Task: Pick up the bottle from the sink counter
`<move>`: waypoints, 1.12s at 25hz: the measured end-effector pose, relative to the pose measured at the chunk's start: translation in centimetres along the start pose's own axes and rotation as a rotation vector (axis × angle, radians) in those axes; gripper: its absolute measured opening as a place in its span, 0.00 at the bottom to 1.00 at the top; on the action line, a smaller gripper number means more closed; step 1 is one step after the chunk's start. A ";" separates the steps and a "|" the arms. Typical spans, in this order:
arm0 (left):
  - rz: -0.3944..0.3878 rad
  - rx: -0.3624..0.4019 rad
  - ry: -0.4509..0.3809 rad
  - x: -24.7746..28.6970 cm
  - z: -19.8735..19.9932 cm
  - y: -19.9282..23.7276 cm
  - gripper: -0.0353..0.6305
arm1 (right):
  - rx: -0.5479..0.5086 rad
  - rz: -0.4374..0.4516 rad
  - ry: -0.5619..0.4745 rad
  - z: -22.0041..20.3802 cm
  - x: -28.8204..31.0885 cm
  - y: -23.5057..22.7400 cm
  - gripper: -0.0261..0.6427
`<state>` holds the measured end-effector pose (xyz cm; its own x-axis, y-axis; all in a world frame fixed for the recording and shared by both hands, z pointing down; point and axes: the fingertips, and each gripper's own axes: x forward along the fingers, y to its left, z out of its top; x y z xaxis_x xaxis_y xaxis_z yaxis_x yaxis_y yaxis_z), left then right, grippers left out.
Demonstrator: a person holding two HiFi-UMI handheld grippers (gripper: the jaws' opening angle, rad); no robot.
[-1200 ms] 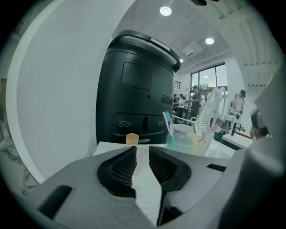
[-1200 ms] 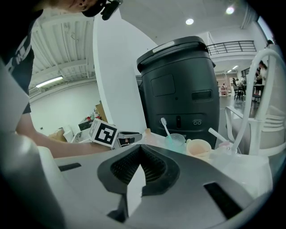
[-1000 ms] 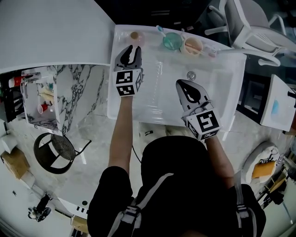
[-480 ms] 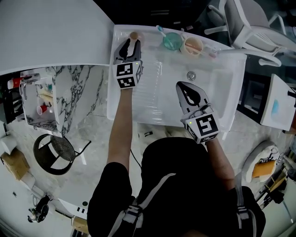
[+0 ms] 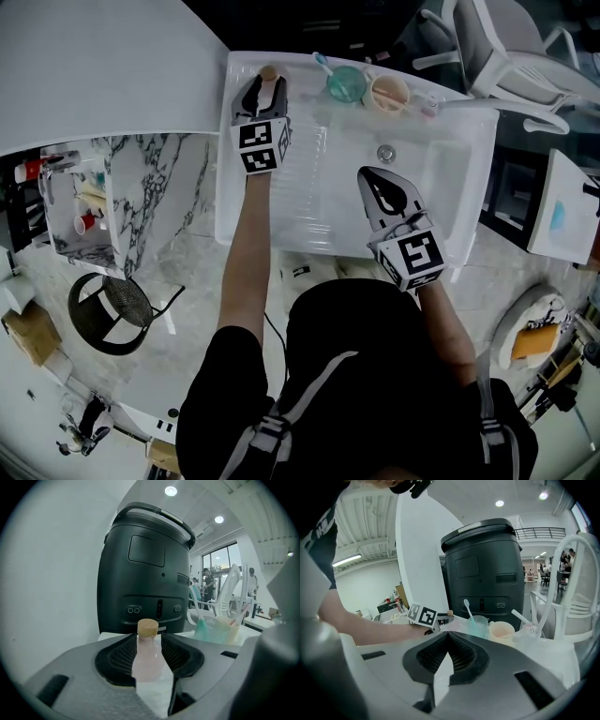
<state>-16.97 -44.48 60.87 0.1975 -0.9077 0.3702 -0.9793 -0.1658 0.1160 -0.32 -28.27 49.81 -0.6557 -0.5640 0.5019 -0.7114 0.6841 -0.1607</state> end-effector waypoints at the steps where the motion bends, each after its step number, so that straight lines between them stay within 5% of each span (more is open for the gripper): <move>1: 0.005 0.002 -0.001 0.1 0.0 0.0 0.28 | 0.000 0.001 0.003 0.0 -0.1 -0.1 0.03; 28: 0.048 0.045 0.001 0.3 0.2 0.4 0.24 | 0.044 -0.035 0.034 -1.3 -1.6 -1.3 0.03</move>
<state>-17.29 -44.88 60.78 0.1504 -0.9145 0.3757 -0.9886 -0.1392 0.0568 1.96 -27.63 50.30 -0.6214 -0.5708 0.5367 -0.7449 0.6428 -0.1788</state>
